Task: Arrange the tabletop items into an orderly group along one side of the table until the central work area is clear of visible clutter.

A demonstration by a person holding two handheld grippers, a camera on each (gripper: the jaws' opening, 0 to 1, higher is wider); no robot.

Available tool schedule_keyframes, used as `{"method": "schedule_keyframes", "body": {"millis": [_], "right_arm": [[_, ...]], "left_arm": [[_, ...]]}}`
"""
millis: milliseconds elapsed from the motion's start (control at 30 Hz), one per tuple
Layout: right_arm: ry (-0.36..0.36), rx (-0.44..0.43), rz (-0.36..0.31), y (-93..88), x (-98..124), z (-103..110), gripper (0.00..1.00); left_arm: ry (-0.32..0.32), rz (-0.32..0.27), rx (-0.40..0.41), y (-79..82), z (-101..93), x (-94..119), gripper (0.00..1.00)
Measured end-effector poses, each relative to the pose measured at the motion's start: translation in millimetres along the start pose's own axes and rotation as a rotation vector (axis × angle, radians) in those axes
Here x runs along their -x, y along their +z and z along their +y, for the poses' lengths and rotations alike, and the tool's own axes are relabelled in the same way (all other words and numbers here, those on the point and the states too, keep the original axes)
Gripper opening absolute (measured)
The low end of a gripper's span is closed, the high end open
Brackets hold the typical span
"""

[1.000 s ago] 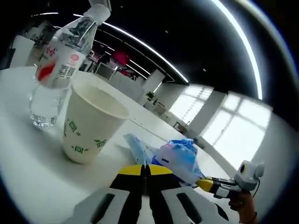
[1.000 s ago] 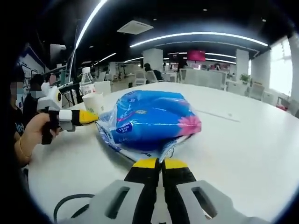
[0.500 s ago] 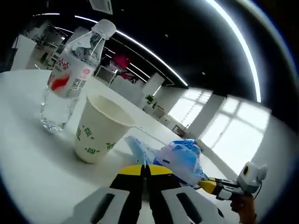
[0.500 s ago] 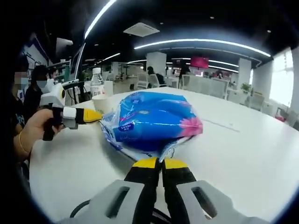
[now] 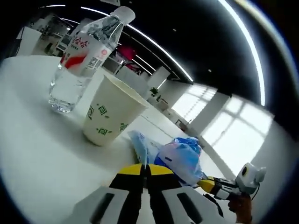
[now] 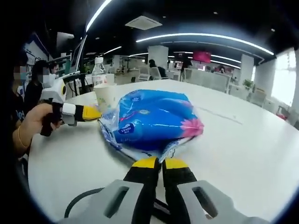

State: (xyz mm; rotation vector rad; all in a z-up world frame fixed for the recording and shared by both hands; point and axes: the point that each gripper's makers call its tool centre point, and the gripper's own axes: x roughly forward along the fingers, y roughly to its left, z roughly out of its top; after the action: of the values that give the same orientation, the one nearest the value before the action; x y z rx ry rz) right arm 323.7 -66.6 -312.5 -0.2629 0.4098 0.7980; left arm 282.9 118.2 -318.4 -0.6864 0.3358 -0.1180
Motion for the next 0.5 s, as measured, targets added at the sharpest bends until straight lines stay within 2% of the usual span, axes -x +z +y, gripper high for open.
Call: {"method": "schedule_keyframes", "body": {"millis": [133,300,400,500], "right_arm": [[0.01,-0.001,0.024,-7.8,-2.5,2.9,0.02],[0.016,0.01,0.024,-7.5,-2.1,3.7,0.03],[0.015,0.052,0.026,-8.5,-1.7,4.0,0.05],[0.007,0.042,0.023,-8.1,-0.7,2.4,0.08]], "left_arm": [[-0.002,-0.004,-0.002,2.1,0.4,-1.5,0.02],[0.007,-0.005,0.014,2.1,3.1,-3.5,0.03],[0.018,-0.001,0.022,0.3,5.0,-1.4,0.06],[0.022,0.013,0.014,-1.3,3.3,0.0,0.1]]}}
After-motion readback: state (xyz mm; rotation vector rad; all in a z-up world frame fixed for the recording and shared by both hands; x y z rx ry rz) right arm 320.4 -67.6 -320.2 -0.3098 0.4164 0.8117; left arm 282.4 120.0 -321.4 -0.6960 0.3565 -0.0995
